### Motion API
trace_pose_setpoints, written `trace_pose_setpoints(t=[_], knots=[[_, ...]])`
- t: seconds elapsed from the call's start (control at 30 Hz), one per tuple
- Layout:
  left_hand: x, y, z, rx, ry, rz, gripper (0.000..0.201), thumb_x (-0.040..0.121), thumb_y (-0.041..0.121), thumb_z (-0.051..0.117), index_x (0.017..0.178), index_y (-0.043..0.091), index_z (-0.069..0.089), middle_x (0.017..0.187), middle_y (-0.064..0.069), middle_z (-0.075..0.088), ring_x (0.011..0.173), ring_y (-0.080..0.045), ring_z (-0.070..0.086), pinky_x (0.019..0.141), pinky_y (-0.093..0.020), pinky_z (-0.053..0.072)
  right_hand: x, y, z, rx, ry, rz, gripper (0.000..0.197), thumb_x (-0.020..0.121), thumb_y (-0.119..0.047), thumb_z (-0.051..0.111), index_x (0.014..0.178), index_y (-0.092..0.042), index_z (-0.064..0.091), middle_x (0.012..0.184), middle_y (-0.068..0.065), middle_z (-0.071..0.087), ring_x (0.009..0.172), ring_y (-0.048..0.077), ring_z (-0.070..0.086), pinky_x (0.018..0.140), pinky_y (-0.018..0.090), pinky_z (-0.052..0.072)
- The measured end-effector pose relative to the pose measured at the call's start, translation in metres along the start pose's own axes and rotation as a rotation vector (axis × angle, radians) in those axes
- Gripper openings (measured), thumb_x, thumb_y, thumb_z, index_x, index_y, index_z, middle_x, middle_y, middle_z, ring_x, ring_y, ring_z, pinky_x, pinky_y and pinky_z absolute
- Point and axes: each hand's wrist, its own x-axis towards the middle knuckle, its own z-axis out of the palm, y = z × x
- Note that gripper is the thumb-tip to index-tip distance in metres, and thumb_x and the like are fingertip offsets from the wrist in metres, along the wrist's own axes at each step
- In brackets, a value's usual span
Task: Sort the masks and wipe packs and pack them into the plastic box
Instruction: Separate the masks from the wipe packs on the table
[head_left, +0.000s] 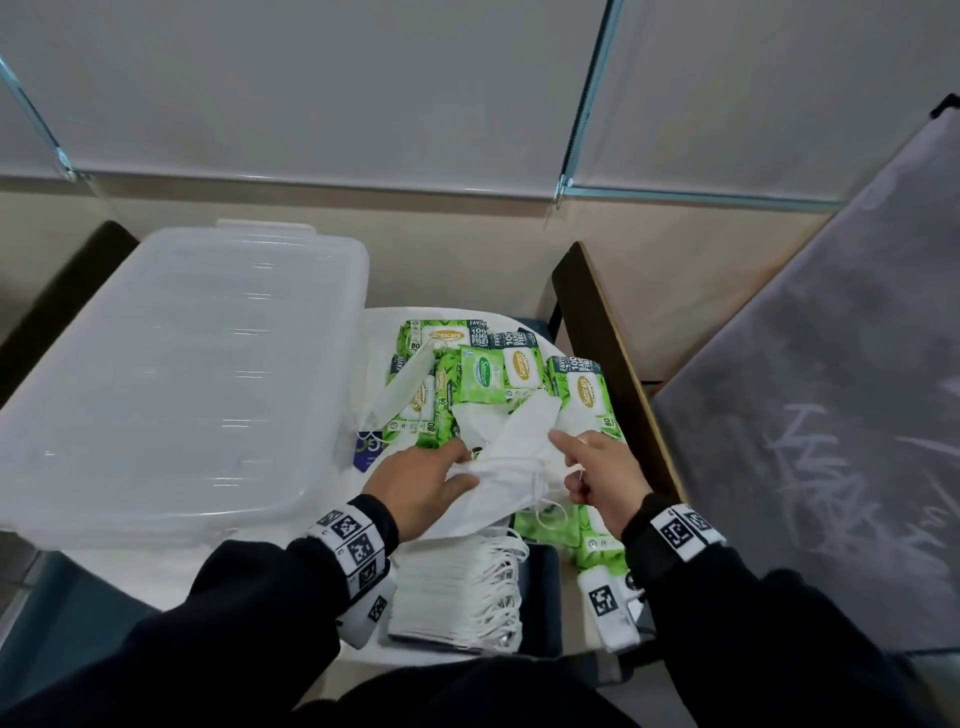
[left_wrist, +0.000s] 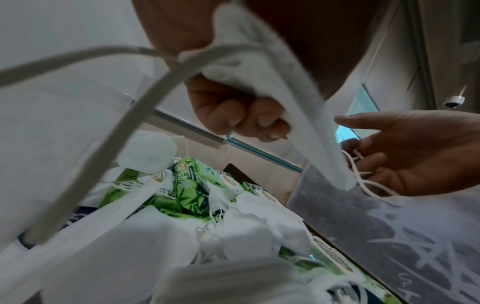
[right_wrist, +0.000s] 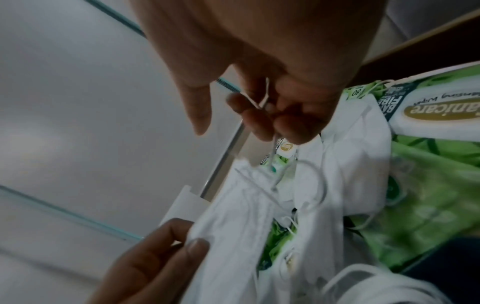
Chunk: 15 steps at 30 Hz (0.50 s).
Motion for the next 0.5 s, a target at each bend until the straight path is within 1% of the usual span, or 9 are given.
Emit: trace_pose_setpoints(t=[0.07, 0.17, 0.23, 0.27, 0.3, 0.33, 0.4, 0.43, 0.5], knots=[[-0.002, 0.001, -0.004, 0.022, 0.024, 0.01, 0.035, 0.102, 0.054, 0.047, 0.12, 0.025, 0.055, 0.07, 0.007, 0.049, 0.072, -0.021, 0.049, 0.064, -0.036, 0.035, 0.002, 0.004, 0.002, -0.114, -0.033, -0.003, 0.051, 0.081, -0.035, 0.086, 0.078, -0.022, 0.037, 0.068, 0.0, 0.031, 0.047, 0.014, 0.027, 0.046, 0.026, 0.023], [-0.003, 0.001, -0.008, 0.004, 0.04, 0.021, 0.034, 0.102, 0.053, 0.048, 0.118, 0.023, 0.055, 0.062, 0.008, 0.044, 0.07, -0.021, 0.049, 0.062, -0.036, 0.033, 0.0, 0.007, 0.002, -0.395, -0.129, 0.055, 0.051, 0.075, -0.04, 0.091, 0.091, -0.016, 0.048, 0.065, 0.0, 0.044, 0.044, 0.011, 0.03, 0.041, 0.023, 0.021], [-0.003, -0.001, -0.008, -0.009, 0.037, 0.034, 0.034, 0.103, 0.052, 0.049, 0.119, 0.023, 0.055, 0.061, 0.009, 0.043, 0.069, -0.022, 0.049, 0.062, -0.037, 0.032, -0.001, 0.009, 0.0, -0.543, -0.177, 0.038, 0.041, 0.076, -0.032, 0.091, 0.096, -0.014, 0.061, 0.057, -0.005, 0.05, 0.042, 0.01, 0.036, 0.038, 0.02, 0.025], [-0.004, -0.002, -0.008, -0.015, 0.033, 0.04, 0.035, 0.103, 0.052, 0.049, 0.12, 0.023, 0.055, 0.062, 0.009, 0.044, 0.07, -0.022, 0.049, 0.063, -0.037, 0.033, -0.001, 0.009, -0.001, -0.573, -0.183, -0.006, 0.026, 0.08, -0.024, 0.088, 0.087, -0.013, 0.066, 0.054, -0.007, 0.049, 0.043, 0.01, 0.037, 0.039, 0.02, 0.027], [-0.004, -0.003, -0.008, -0.021, 0.024, 0.04, 0.036, 0.103, 0.052, 0.049, 0.121, 0.022, 0.055, 0.064, 0.01, 0.044, 0.071, -0.021, 0.05, 0.063, -0.036, 0.034, 0.0, 0.008, -0.003, -0.564, -0.184, -0.043, 0.017, 0.084, -0.018, 0.084, 0.077, -0.013, 0.069, 0.052, -0.007, 0.048, 0.045, 0.011, 0.037, 0.041, 0.02, 0.027], [-0.004, -0.004, -0.007, -0.031, 0.01, 0.033, 0.037, 0.103, 0.052, 0.049, 0.122, 0.022, 0.055, 0.066, 0.01, 0.046, 0.072, -0.021, 0.05, 0.064, -0.036, 0.034, 0.003, 0.006, -0.006, -0.519, -0.172, -0.053, 0.018, 0.087, -0.014, 0.079, 0.071, -0.012, 0.071, 0.054, -0.005, 0.047, 0.048, 0.012, 0.036, 0.043, 0.021, 0.025], [-0.003, -0.007, -0.005, -0.049, -0.04, -0.003, 0.039, 0.102, 0.055, 0.049, 0.122, 0.022, 0.055, 0.071, 0.01, 0.048, 0.074, -0.02, 0.05, 0.065, -0.036, 0.034, 0.009, -0.002, -0.014, -0.339, -0.103, -0.015, 0.016, 0.089, -0.01, 0.071, 0.074, -0.008, 0.073, 0.064, 0.003, 0.05, 0.051, 0.013, 0.038, 0.048, 0.024, 0.026], [-0.002, -0.009, -0.003, -0.063, -0.068, -0.034, 0.04, 0.101, 0.058, 0.049, 0.118, 0.022, 0.056, 0.071, 0.009, 0.051, 0.074, -0.019, 0.051, 0.064, -0.036, 0.035, 0.013, -0.006, -0.019, -0.23, -0.064, 0.012, 0.017, 0.09, -0.009, 0.067, 0.073, -0.008, 0.069, 0.069, 0.005, 0.053, 0.055, 0.015, 0.045, 0.051, 0.026, 0.031], [0.002, -0.015, 0.003, -0.093, -0.091, -0.132, 0.044, 0.095, 0.067, 0.05, 0.097, 0.024, 0.059, 0.071, 0.005, 0.058, 0.071, -0.017, 0.056, 0.063, -0.035, 0.042, 0.023, -0.011, -0.034, 0.078, -0.031, 0.098, 0.028, 0.091, -0.009, 0.056, 0.064, -0.011, 0.051, 0.074, 0.011, 0.057, 0.063, 0.02, 0.059, 0.06, 0.03, 0.04]])
